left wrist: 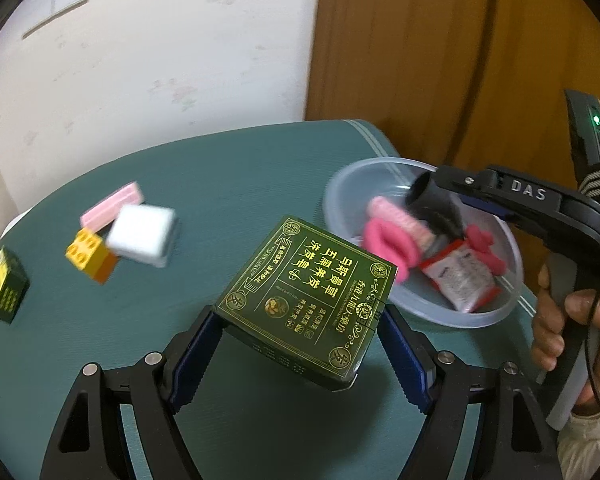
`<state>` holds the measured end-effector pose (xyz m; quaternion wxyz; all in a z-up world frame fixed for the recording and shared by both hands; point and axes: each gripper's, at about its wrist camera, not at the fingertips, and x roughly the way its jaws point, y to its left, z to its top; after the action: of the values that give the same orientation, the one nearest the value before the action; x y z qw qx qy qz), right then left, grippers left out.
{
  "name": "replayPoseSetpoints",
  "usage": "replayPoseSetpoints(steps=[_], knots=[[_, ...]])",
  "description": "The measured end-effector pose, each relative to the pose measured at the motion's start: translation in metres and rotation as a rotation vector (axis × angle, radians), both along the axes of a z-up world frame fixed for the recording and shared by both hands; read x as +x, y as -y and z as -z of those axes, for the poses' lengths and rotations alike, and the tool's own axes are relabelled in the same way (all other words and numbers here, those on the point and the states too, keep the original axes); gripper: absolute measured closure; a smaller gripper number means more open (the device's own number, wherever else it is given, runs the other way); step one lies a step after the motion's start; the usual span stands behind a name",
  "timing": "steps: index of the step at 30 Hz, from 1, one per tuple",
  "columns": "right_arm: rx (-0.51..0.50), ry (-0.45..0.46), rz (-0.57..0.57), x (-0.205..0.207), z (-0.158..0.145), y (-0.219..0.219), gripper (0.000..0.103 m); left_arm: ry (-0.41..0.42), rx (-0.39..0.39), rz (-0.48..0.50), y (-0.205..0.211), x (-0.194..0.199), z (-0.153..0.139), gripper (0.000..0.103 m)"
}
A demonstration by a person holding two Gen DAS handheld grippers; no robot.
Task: Organize objects
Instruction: 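Open the right tool to drop the pink roller into the bowl, then lower the green box into the bowl and open the left tool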
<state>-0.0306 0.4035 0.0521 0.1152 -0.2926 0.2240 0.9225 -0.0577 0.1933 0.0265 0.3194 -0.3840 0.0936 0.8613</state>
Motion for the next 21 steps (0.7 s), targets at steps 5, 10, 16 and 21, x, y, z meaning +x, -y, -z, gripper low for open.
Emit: replayPoseSetpoints(steps=[5, 10, 16, 21], knots=[[0.008, 0.001, 0.027, 0.01, 0.0, -0.013, 0.052, -0.007, -0.003, 0.04, -0.017, 0.004, -0.002, 0.02], [0.028, -0.003, 0.057, 0.022, -0.001, -0.027, 0.052, -0.013, 0.001, 0.068, -0.03, 0.005, -0.005, 0.02], [0.007, -0.022, 0.075, 0.031, -0.002, -0.04, 0.052, -0.014, 0.015, 0.125, -0.055, 0.012, -0.009, 0.02], [-0.009, -0.041, 0.076, 0.035, -0.005, -0.043, 0.052, 0.011, 0.033, 0.164, -0.075, 0.012, -0.004, 0.02]])
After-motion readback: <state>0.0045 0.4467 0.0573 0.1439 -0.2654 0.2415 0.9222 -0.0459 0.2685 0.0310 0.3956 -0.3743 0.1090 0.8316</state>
